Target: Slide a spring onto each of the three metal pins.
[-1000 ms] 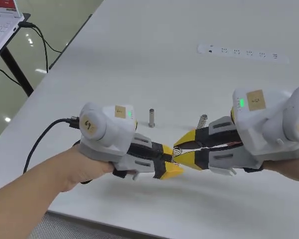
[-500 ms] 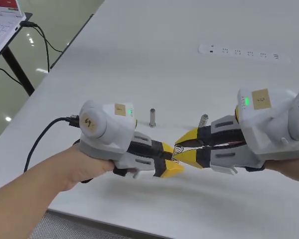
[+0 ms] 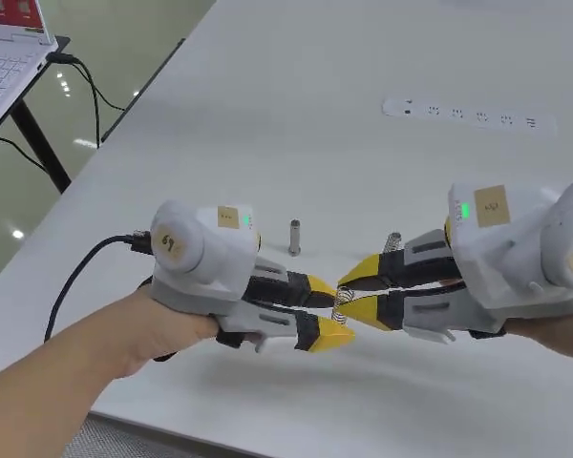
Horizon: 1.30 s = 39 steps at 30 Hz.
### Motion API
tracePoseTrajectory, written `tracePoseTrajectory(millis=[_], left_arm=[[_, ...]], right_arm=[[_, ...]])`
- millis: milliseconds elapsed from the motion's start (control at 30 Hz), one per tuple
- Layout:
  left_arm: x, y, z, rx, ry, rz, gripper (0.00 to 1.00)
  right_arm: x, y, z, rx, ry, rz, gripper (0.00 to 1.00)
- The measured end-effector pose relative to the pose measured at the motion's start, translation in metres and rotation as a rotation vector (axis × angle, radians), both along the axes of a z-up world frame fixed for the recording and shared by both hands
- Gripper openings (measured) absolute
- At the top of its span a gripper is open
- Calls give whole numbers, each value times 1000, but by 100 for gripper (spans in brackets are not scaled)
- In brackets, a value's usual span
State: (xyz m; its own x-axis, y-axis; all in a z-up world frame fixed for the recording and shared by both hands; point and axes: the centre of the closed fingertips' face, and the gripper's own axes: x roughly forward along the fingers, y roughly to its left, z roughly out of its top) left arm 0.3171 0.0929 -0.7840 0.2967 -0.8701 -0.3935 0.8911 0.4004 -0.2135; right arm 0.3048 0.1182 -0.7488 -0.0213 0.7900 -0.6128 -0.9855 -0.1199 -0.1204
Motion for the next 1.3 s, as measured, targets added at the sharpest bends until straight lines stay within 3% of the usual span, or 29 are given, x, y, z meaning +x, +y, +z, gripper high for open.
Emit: tracePoseTrajectory(millis=[333, 667, 767, 900, 1000, 1300], left_arm=[[7, 24, 0, 7, 12, 66, 22], [14, 39, 10, 1, -9, 135, 34], [16, 45, 13, -4, -12, 166, 41], [15, 58, 8, 24, -10, 184, 48], [19, 70, 10, 12, -14, 233, 55], [17, 90, 12, 6, -22, 290, 81]], right_arm=[[8, -2, 1, 2, -10, -26, 8], [15, -3, 0, 8, -20, -64, 8], [19, -4, 0, 11, -27, -83, 8], [22, -6, -1, 5, -34, -91, 8], [24, -8, -2, -1, -43, -98, 8], [27, -8, -5, -11, -57, -100, 8]])
